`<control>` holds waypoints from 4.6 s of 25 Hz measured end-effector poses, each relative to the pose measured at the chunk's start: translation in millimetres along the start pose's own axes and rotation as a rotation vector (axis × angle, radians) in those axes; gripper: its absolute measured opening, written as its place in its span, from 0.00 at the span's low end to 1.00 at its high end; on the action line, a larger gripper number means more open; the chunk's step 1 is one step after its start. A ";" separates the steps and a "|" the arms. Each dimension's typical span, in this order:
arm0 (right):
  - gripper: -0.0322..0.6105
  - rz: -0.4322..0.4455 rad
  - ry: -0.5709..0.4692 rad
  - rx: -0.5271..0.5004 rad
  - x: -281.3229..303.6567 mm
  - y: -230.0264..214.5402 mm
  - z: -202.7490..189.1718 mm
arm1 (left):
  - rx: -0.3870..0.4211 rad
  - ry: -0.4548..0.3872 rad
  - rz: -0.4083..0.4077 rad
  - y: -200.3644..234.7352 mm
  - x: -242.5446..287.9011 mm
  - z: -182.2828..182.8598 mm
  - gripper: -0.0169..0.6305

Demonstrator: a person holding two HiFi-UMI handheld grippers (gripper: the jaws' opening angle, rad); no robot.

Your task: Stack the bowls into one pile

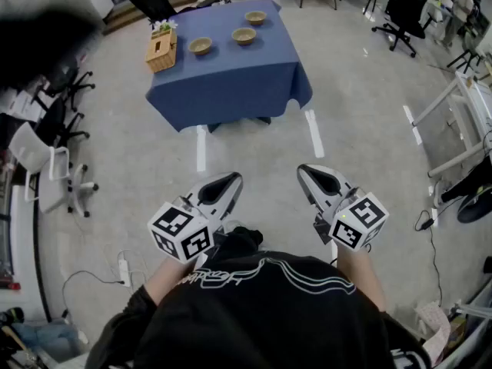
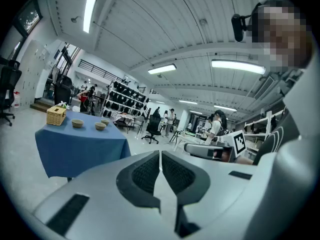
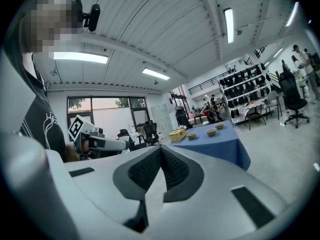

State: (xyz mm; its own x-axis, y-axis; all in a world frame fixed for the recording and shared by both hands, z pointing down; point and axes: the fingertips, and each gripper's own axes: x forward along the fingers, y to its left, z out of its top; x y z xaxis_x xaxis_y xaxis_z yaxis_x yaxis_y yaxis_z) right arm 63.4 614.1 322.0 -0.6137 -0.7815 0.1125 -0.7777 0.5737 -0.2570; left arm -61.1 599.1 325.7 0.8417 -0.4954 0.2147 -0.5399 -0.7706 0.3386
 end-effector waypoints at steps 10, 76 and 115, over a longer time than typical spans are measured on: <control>0.09 -0.008 -0.025 -0.069 -2.0 4.8 20.3 | 0.053 -0.015 0.002 -4.1 -11.7 18.9 0.08; 0.61 -0.163 0.213 -0.104 428.6 -361.1 122.5 | -0.034 0.019 -0.028 468.3 284.2 209.5 0.08; 0.61 -0.089 0.328 0.042 592.9 -649.1 133.3 | -0.190 0.119 0.199 615.1 498.2 235.2 0.08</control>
State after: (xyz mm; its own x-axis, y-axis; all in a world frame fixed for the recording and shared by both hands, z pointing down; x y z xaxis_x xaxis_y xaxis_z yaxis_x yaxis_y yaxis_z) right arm 222.5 -254.4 427.6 -0.5602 -0.7035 0.4374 -0.8280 0.4912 -0.2705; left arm 25.6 -216.0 425.5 0.7201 -0.5698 0.3960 -0.6933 -0.5687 0.4426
